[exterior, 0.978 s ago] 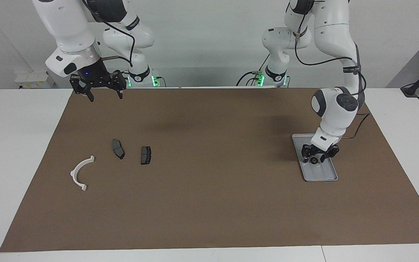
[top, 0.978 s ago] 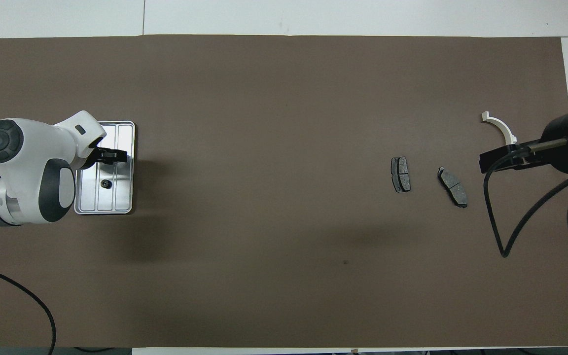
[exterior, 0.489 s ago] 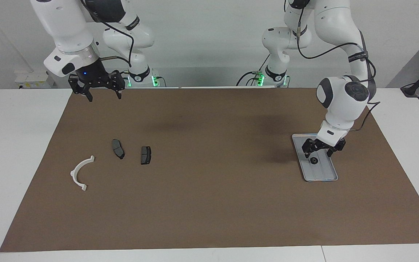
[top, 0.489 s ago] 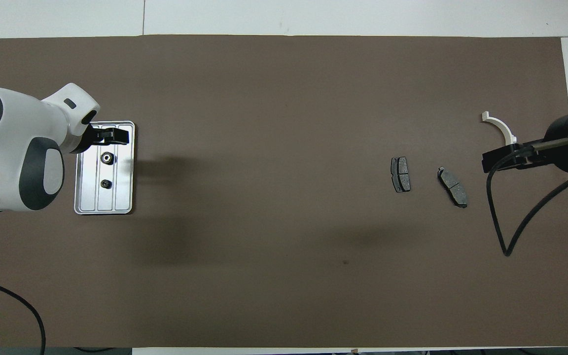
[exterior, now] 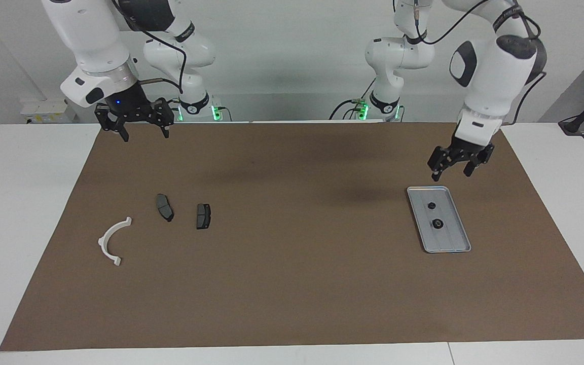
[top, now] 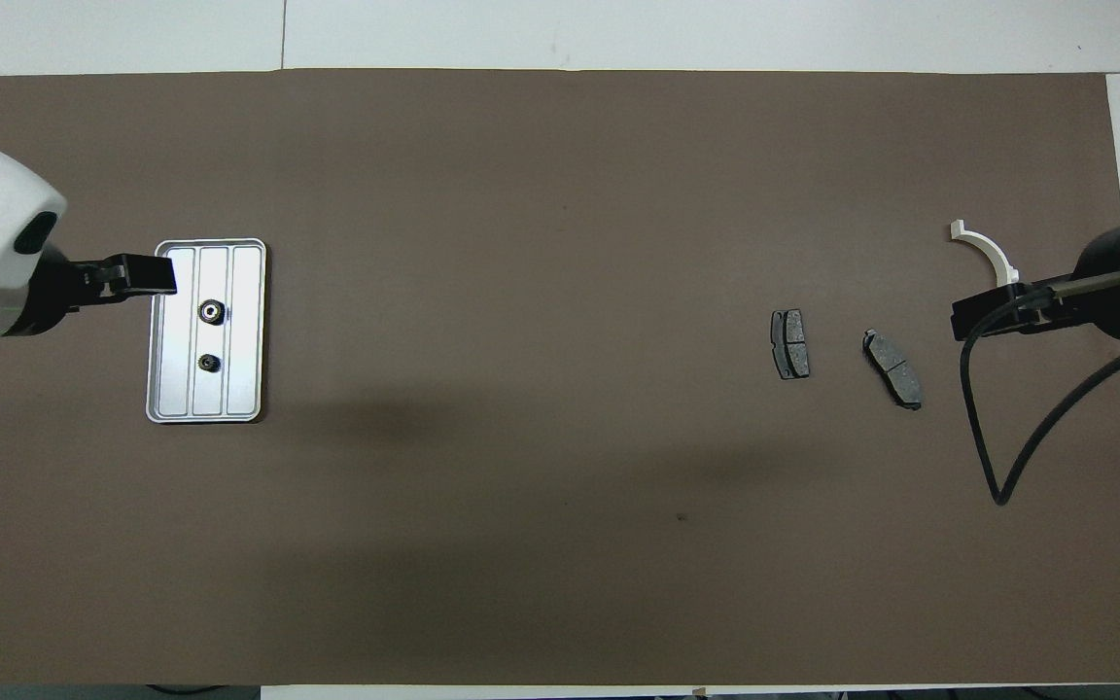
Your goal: Pick bearing gear from pile to tray
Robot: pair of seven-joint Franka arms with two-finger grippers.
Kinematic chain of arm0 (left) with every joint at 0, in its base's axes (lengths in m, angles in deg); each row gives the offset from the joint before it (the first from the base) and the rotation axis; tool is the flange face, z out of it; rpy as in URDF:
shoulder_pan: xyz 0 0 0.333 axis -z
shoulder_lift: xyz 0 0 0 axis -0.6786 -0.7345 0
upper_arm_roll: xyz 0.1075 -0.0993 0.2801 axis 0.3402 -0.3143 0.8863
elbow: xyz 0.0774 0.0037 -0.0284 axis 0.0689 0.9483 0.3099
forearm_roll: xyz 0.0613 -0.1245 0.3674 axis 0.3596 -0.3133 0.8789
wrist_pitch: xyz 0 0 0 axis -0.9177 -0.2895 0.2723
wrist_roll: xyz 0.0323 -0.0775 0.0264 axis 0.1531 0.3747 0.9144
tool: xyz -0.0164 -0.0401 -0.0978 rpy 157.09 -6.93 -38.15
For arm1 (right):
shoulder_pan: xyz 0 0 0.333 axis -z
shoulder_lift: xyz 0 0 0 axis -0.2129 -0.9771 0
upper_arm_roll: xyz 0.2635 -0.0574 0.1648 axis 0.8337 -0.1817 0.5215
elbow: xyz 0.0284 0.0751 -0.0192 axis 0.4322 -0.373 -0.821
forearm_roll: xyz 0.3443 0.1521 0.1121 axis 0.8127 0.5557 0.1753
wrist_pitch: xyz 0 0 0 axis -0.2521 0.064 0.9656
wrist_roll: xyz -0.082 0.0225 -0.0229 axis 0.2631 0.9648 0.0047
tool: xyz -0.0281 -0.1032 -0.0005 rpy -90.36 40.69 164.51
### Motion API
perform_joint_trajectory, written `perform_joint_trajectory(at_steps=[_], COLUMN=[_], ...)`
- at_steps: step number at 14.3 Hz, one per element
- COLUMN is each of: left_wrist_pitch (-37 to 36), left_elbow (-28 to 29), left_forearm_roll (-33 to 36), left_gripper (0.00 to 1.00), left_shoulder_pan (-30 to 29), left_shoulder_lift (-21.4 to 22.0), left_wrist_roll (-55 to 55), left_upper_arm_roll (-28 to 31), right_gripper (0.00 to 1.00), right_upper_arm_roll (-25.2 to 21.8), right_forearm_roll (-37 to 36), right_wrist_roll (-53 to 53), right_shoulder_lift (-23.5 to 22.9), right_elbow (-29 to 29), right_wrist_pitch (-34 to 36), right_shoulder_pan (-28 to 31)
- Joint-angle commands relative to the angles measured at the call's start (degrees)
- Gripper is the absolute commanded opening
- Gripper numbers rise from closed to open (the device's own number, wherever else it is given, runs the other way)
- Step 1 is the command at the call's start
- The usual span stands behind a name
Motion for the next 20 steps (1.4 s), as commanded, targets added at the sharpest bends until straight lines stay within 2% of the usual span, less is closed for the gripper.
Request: perform_joint_trajectory(at_steps=[1,3,4,7,16,20], left_wrist_pitch=[-6.8,-15.6,-17.1,-15.9,-22.8,-22.9], left_elbow=[-0.8,-6.8,-8.3,-8.4,-14.7,-14.6], left_forearm_roll=[-0.1,-0.1,-0.5,-2.5,-1.5,-1.5], left_gripper=[1.00,1.00,1.00,1.00,1.00,1.00], left_shoulder_pan=[-3.3,-5.5,-7.0,-7.4,-6.6,-6.5], left_shoulder_lift=[4.2,2.7,1.8,1.4,-1.7,-1.6], left_wrist_roll=[-1.0,-7.5,-9.0,-8.8,-9.1,-10.0], left_upper_arm_roll=[0.3,0.3,0.3,0.3,-0.2,-0.4], right_gripper=[1.00,1.00,1.00,1.00,1.00,1.00], right_upper_arm_roll=[0.2,0.2,0.2,0.2,0.2,0.2], right_forearm_roll=[-0.3,-0.3,-0.3,-0.3,-0.3,-0.2], right_wrist_roll=[-0.7,-0.7,-0.7,-0.7,-0.7,-0.6], right_shoulder_lift=[0.7,0.6,0.6,0.7,0.7,0.7], right_elbow=[-0.7,-0.7,-0.7,-0.7,-0.7,-0.7], right_wrist_pitch=[-0.9,-0.9,-0.9,-0.9,-0.8,-0.8], right_shoulder_pan=[0.6,0.6,0.6,0.6,0.6,0.7])
